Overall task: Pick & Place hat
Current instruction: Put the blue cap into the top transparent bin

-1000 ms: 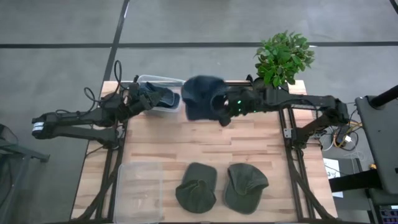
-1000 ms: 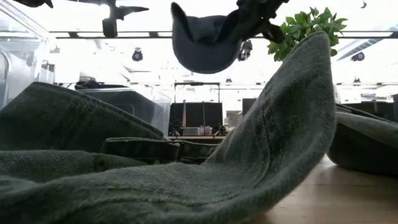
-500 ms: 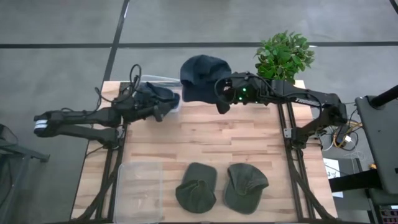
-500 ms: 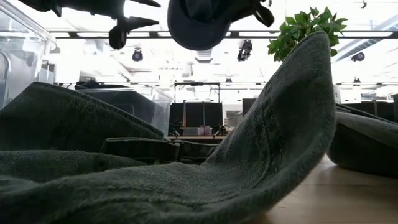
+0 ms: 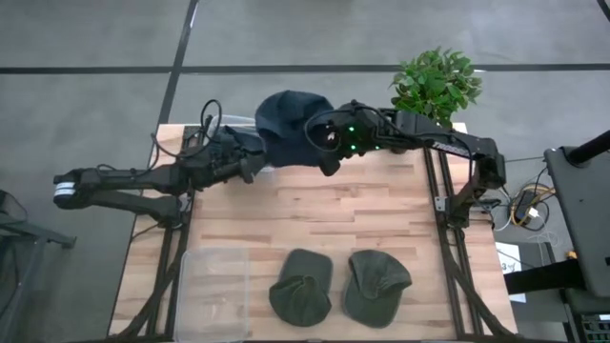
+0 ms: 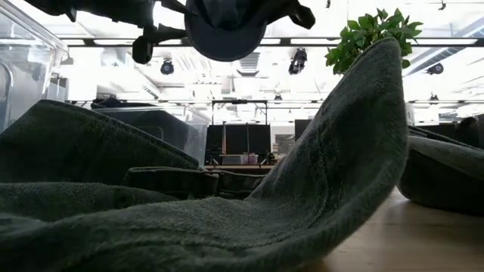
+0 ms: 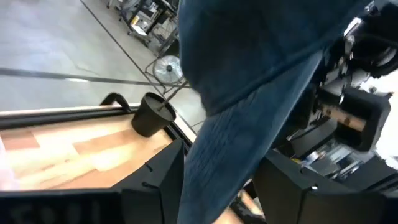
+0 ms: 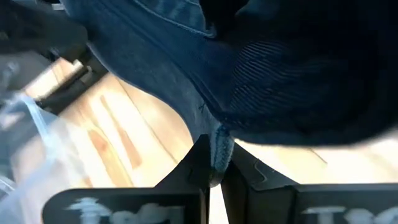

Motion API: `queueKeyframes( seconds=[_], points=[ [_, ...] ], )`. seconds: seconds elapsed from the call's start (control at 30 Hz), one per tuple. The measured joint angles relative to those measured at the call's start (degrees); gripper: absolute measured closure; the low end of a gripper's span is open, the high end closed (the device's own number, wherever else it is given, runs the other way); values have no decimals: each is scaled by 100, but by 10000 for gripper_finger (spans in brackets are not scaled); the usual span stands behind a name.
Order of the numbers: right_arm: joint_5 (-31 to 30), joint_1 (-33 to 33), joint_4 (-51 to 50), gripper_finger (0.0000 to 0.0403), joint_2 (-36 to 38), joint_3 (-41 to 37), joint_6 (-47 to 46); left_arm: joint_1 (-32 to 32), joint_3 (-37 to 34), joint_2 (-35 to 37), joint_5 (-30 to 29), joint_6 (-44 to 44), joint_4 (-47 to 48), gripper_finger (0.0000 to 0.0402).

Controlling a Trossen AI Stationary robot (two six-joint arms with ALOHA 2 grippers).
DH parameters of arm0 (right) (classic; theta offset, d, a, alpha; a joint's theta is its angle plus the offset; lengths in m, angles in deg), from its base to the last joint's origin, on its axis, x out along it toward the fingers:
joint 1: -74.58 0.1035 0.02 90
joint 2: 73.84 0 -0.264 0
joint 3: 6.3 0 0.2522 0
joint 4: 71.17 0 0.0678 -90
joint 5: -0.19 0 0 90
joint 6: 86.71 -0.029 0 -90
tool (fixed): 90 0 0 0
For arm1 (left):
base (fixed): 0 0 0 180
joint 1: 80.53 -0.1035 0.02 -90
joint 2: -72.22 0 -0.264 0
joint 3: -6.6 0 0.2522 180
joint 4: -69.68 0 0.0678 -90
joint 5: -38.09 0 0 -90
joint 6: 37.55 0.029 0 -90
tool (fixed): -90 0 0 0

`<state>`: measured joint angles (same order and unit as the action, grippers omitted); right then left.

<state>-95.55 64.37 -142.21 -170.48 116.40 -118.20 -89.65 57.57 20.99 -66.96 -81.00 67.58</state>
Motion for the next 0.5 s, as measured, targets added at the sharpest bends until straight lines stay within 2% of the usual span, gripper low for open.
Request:
queueKeyframes(
  seconds=[0.17, 0.37, 0.5],
  points=[
    [-26, 2, -389, 390, -386, 635, 373, 0, 0, 12, 0, -372, 4, 271],
    [-47, 2, -474, 390, -610, 1057, 646, -9, 0, 14, -114, -609, 187, 377],
    [-73, 2, -420, 390, -637, 1066, 774, -2, -7, 64, -241, -902, 347, 391]
  ],
)
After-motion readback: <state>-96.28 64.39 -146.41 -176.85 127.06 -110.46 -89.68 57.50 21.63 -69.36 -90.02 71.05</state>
